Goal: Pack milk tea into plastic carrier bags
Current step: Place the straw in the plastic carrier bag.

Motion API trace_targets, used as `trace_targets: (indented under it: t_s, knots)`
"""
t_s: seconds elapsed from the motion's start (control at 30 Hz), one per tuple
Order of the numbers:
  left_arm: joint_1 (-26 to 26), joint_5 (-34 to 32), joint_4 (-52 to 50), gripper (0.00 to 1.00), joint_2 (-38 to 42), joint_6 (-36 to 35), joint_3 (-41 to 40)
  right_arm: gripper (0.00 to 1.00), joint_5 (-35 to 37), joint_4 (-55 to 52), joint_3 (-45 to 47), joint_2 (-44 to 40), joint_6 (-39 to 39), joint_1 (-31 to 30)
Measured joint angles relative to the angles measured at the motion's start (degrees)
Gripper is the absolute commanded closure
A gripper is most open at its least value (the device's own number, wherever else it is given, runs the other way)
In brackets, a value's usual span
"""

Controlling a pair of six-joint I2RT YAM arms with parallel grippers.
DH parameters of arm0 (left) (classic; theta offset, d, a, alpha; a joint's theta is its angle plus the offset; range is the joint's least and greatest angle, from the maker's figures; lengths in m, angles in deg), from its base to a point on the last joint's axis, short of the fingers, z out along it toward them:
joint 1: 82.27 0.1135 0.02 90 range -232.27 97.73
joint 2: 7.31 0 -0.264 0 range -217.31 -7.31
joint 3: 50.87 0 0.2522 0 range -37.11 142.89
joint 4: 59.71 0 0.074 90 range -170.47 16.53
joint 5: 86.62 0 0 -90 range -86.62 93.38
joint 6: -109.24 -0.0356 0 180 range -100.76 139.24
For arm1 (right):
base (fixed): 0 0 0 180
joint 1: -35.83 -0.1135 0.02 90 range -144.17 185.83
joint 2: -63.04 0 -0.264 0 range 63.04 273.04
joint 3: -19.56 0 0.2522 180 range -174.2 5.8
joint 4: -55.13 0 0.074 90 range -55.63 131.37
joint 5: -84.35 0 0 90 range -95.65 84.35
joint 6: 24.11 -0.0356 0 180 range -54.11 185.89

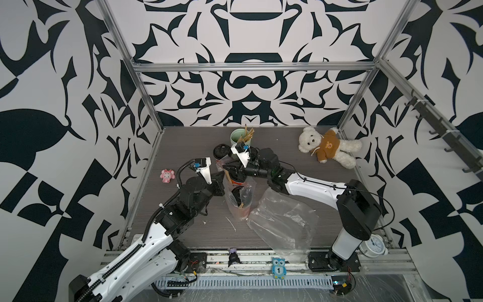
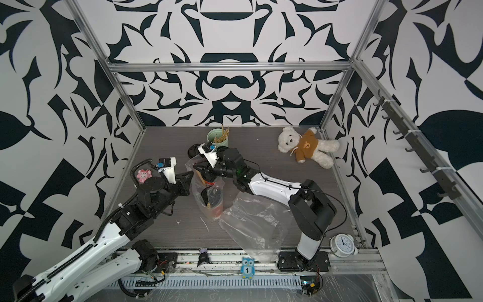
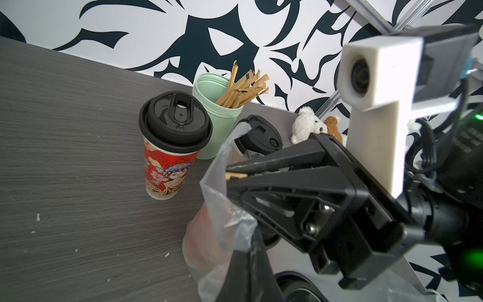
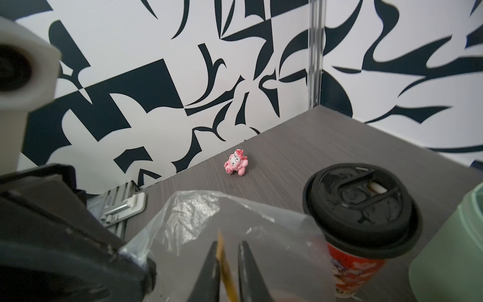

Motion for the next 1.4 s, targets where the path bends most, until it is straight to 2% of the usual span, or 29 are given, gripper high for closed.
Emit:
trace_targets:
  t_s: [0.23, 0.47, 0.57, 0.73, 1.0, 1.2, 1.4]
  knots:
    - [0.0, 0.0, 0.1, 1.0, 0.0, 0.1, 0.0, 0.58, -0.1, -2.5, 0.0, -1.4, 0.5, 0.0]
    - [0.0, 0.0, 0.7, 1.0, 0.0, 0.2, 0.0, 0.52, 1.4, -10.2, -1.5, -9.6, 2.4, 0.0]
    - [0.0, 0.1, 1.2, 1.0, 0.0, 0.2, -0.2, 0.52, 2.9, -18.4, -7.0, -12.0, 4.0, 0.0]
    - [0.0, 0.4, 2.3, 1.0, -0.4, 0.2, -0.3, 0.49, 5.0, -38.0, -22.4, -11.4, 7.0, 0.0]
    - [0.0, 1.6, 4.3, 1.0, -0.8, 0.2, -1.3, 0.35, 7.5, -68.9, -40.1, -4.7, 11.0, 0.0]
    - [0.0, 2.2, 5.4, 1.0, -1.3, 0.2, -1.4, 0.31, 7.1, -84.8, -46.8, 2.8, 11.7, 0.0]
    - [0.0, 2.7, 6.0, 1.0, -1.6, 0.2, -1.4, 0.3, 5.6, -91.8, -47.5, 6.0, 11.7, 0.0]
